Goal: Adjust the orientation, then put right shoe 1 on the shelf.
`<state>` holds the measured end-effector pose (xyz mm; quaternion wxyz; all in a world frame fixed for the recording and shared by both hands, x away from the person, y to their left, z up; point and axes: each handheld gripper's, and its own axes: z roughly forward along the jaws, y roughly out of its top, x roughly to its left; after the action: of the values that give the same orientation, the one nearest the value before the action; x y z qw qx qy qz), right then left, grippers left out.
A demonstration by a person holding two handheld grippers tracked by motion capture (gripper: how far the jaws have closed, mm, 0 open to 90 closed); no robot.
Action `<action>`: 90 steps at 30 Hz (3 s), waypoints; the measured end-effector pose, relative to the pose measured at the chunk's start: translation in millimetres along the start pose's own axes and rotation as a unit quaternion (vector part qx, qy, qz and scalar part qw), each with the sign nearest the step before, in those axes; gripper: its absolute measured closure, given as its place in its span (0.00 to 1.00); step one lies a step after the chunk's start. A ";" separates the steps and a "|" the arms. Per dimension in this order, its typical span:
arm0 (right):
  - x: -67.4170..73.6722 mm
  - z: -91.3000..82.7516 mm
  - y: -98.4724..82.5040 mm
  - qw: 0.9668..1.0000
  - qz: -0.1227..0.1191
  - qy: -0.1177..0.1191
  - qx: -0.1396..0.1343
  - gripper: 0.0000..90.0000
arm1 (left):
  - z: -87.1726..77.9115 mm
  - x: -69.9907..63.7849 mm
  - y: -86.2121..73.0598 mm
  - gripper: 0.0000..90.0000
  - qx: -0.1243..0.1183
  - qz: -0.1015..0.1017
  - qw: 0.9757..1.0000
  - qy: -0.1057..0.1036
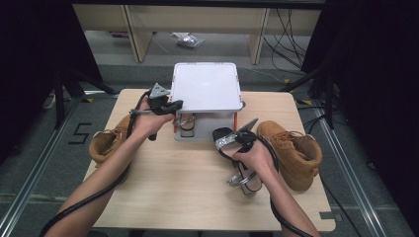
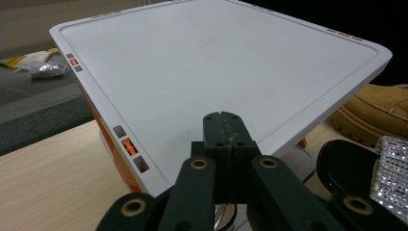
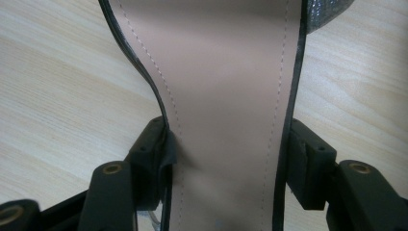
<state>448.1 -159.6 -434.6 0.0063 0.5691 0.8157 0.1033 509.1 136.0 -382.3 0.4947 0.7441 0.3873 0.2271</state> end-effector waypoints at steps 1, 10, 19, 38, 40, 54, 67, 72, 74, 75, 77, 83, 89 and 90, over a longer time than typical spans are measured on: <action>0.8 -0.2 0.1 1.000 0.005 0.001 0.001 0.47 | 0.0 0.0 -0.2 1.00 -0.001 0.000 1.000 0.000; 1.2 -0.9 1.9 1.000 -0.001 -0.002 -0.002 0.47 | -0.1 -0.1 -0.2 0.99 0.000 0.002 1.000 0.000; 3.8 -3.9 7.9 1.000 0.024 -0.003 -0.017 0.47 | 0.0 0.0 -0.2 0.99 -0.001 0.001 1.000 0.000; 26.4 8.0 45.3 0.996 0.086 -0.003 -0.035 0.47 | -0.2 0.6 0.0 0.99 0.000 -0.001 1.000 -0.001; 26.7 9.7 48.4 0.995 0.095 -0.002 -0.036 0.47 | -0.2 0.1 -0.4 1.00 -0.001 -0.002 1.000 0.000; 31.2 29.0 62.0 0.993 0.102 -0.017 -0.054 0.47 | 0.0 0.2 0.6 1.00 0.002 0.002 1.000 -0.001; 36.4 49.2 67.0 0.990 0.123 -0.031 -0.053 0.47 | -0.2 0.2 0.3 0.99 0.001 0.001 1.000 0.000; 35.4 51.0 69.2 0.992 0.106 -0.035 -0.054 0.46 | -0.1 0.1 0.3 1.00 0.001 0.002 1.000 0.000; 36.6 50.2 69.1 0.992 0.105 -0.035 -0.051 0.46 | -0.1 0.4 0.3 1.00 0.001 0.003 1.000 -0.001; 37.4 49.7 69.6 0.992 0.114 -0.036 -0.050 0.45 | -0.2 0.3 0.2 1.00 0.001 0.002 1.000 -0.001; 36.5 48.1 68.6 0.993 0.094 -0.042 -0.063 0.41 | -0.3 0.4 0.1 1.00 0.001 0.003 1.000 0.000; 32.0 29.2 59.4 0.992 0.050 -0.043 -0.111 0.36 | -0.5 0.6 -0.3 1.00 0.000 0.003 1.000 -0.001; 37.9 -2.6 38.7 0.991 0.063 -0.023 -0.117 0.47 | -0.5 0.0 -0.1 0.99 0.000 0.002 1.000 0.001; 37.9 -6.4 34.4 0.991 0.062 -0.023 -0.116 0.53 | -0.5 -0.1 0.0 1.00 0.001 0.003 1.000 0.001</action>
<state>465.8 -114.1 -418.2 0.0849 0.6158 0.7612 0.1846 508.7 136.2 -382.1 0.4927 0.7455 0.3858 0.2293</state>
